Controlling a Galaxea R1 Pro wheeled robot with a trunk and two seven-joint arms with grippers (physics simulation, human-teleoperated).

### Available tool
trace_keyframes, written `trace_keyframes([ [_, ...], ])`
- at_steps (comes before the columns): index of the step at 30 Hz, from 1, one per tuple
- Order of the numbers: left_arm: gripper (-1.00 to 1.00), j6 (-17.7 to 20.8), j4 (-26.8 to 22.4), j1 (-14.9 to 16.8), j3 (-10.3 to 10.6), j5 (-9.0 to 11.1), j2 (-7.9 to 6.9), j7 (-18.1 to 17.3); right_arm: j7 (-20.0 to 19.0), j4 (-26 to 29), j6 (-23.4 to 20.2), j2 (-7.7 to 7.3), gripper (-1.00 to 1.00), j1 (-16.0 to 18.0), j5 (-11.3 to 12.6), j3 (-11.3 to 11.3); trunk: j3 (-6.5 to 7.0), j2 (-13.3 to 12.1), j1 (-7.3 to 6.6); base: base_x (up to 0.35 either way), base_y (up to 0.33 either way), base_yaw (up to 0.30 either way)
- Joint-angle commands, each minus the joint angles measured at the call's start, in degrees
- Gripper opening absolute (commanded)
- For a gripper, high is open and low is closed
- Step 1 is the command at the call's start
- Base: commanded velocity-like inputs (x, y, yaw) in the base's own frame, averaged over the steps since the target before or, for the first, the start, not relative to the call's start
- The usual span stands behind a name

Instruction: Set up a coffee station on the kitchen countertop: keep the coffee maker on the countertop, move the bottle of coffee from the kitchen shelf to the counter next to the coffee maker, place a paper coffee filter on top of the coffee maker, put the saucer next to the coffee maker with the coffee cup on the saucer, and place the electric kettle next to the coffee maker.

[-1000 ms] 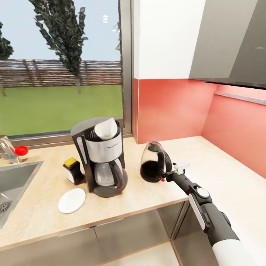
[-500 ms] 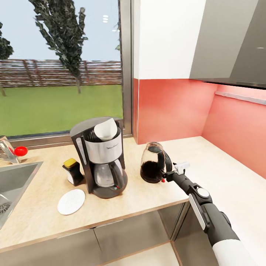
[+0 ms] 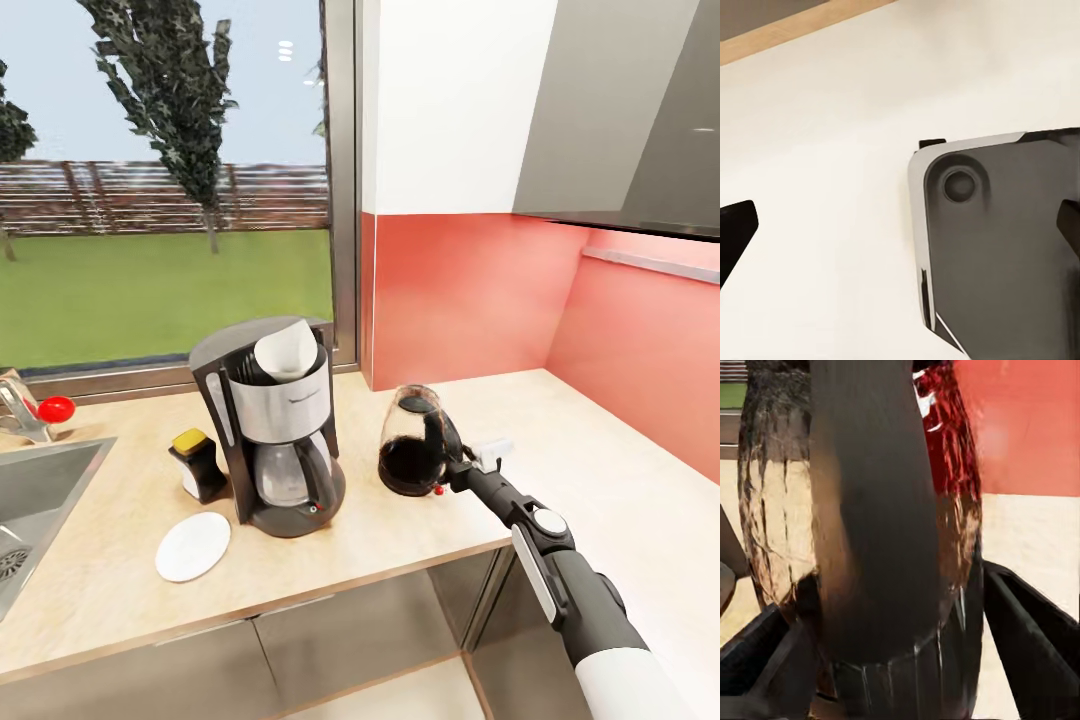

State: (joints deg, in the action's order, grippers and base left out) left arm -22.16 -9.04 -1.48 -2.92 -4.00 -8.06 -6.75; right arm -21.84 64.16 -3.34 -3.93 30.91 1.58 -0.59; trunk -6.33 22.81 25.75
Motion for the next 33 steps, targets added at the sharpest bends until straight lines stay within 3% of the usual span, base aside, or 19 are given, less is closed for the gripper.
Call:
trace_keyframes([
  [1,1.00,-0.1,-0.1,0.0,-0.3,-0.4,-0.01,-0.2,-0.1,0.1,-0.4,-0.03,-1.00,0.0,0.2,0.0,-0.11,0.1,0.04,0.000,0.000,0.000],
  [26,1.00,0.0,0.1,-0.1,-0.3,-0.5,-0.26,-0.2,-0.1,0.1,-0.4,0.03,-1.00,0.0,0.3,0.0,-0.11,0.1,0.04,0.000,0.000,0.000],
  [33,1.00,0.0,5.2,-0.3,-0.3,-0.5,-0.63,-0.1,0.1,0.1,-0.4,0.27,-1.00,0.0,0.3,-0.3,-0.11,0.1,0.04,0.000,0.000,0.000],
])
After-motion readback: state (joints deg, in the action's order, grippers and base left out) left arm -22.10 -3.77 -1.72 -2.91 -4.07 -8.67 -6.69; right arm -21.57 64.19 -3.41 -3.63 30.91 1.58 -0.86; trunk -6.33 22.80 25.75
